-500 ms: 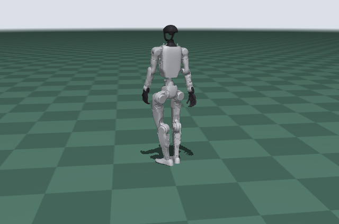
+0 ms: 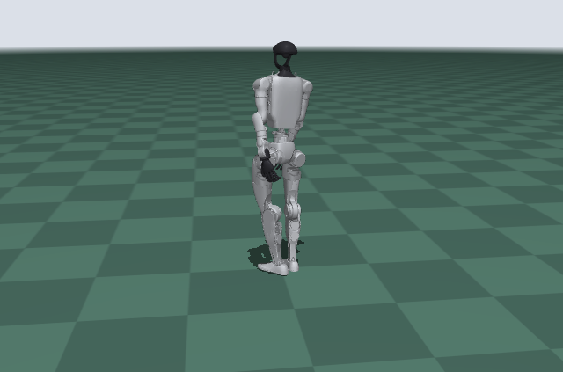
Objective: In place motions
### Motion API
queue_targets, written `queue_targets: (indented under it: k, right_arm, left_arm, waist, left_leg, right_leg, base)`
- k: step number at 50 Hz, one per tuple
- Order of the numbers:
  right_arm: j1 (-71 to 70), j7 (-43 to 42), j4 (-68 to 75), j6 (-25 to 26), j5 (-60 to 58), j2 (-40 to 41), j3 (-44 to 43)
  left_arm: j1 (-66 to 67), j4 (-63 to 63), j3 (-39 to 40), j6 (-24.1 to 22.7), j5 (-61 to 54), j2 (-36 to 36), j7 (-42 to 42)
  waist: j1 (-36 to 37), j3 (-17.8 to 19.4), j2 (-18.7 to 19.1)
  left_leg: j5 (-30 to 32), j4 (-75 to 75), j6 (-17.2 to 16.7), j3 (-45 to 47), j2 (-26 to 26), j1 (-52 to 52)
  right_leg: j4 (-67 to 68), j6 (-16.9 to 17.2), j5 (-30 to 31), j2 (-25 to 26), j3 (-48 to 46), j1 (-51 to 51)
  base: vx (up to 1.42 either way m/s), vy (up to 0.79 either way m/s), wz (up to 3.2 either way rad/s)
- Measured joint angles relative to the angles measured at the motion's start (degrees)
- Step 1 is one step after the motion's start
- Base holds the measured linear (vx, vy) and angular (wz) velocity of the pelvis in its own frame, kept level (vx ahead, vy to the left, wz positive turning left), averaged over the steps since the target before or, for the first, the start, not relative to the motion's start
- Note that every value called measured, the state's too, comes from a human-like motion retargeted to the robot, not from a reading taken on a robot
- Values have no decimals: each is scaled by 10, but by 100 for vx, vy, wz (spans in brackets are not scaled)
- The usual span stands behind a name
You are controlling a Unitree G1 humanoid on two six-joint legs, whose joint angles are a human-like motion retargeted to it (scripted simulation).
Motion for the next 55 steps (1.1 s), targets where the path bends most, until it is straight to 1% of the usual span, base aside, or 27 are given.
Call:
queue_targets:
  k: [4,8,15,19,23,30,33,38,42,45,50,55]
  right_arm:
    - [-8,7,-51,-14,13,8,20]
    - [-7,1,-65,-24,9,4,28]
    - [18,-10,13,-20,-16,-16,1]
    - [43,-23,100,6,-26,-39,-43]
    - [78,-40,171,31,-31,-69,-93]
    - [142,-66,222,52,-26,-109,-153]
    - [152,-76,235,58,-28,-116,-159]
    - [144,-83,236,62,-29,-111,-151]
    - [120,-79,208,51,-25,-90,-129]
    - [96,-72,176,41,-21,-67,-102]
    - [51,-43,101,20,-14,-32,-54]
    - [19,-17,8,-11,-1,-2,-17]
  left_arm:
    - [24,8,20,6,-8,6,-2]
    - [15,16,19,12,-21,14,9]
    - [-64,-5,15,7,-55,2,39]
    - [-128,-35,-3,-4,-80,-6,46]
    - [-182,-86,-38,-12,-76,-11,30]
    - [-250,-161,-79,-15,-54,-12,-17]
    - [-263,-181,-86,-19,-53,-11,-16]
    - [-257,-188,-92,-27,-45,-5,-3]
    - [-236,-143,-94,-24,-31,3,5]
    - [-215,-80,-87,-12,-18,8,8]
    - [-164,12,-55,8,-5,8,18]
    - [-83,22,-23,6,-20,-3,31]
  waist:
    - [-1,-2,-2]
    - [-4,-3,-5]
    - [-8,-5,-8]
    - [-11,-7,-10]
    - [-12,-8,-9]
    - [-10,-8,-11]
    - [-10,-8,-8]
    - [-7,-8,-3]
    - [-3,-10,0]
    - [-1,-11,1]
    - [-2,-10,2]
    - [-6,-10,3]
  left_leg:
    - [1,-1,-1,0,0,1]
    - [1,0,-1,-2,0,1]
    - [1,2,1,-5,0,-3]
    - [2,1,2,-9,-1,-5]
    - [3,2,4,-13,-1,-7]
    - [5,5,6,-23,-4,-12]
    - [5,4,7,-25,-5,-11]
    - [5,4,7,-24,-5,-10]
    - [4,3,7,-21,-5,-9]
    - [4,2,7,-19,-5,-7]
    - [3,0,6,-14,-4,-3]
    - [2,-2,5,-7,-2,-2]
  right_leg:
    - [0,0,0,-1,-1,1]
    - [1,0,-1,-2,-4,3]
    - [1,1,-3,-1,-7,1]
    - [-1,2,-3,-1,-10,2]
    - [-2,2,-4,-1,-14,3]
    - [-3,2,-7,-4,-26,8]
    - [-3,2,-8,-5,-29,9]
    - [-3,2,-8,-4,-26,9]
    - [-3,2,-8,-4,-24,9]
    - [-2,1,-8,-3,-23,9]
    - [-1,1,-7,-3,-20,9]
    - [0,2,-5,-2,-12,4]
  base:
    - [0,0,0]
    - [0,0,0]
    - [0,0,0]
    - [0,0,0]
    - [0,0,0]
    - [0,0,0]
    - [0,0,0]
    - [0,0,0]
    - [0,0,0]
    - [0,0,0]
    - [0,0,0]
    - [0,0,0]
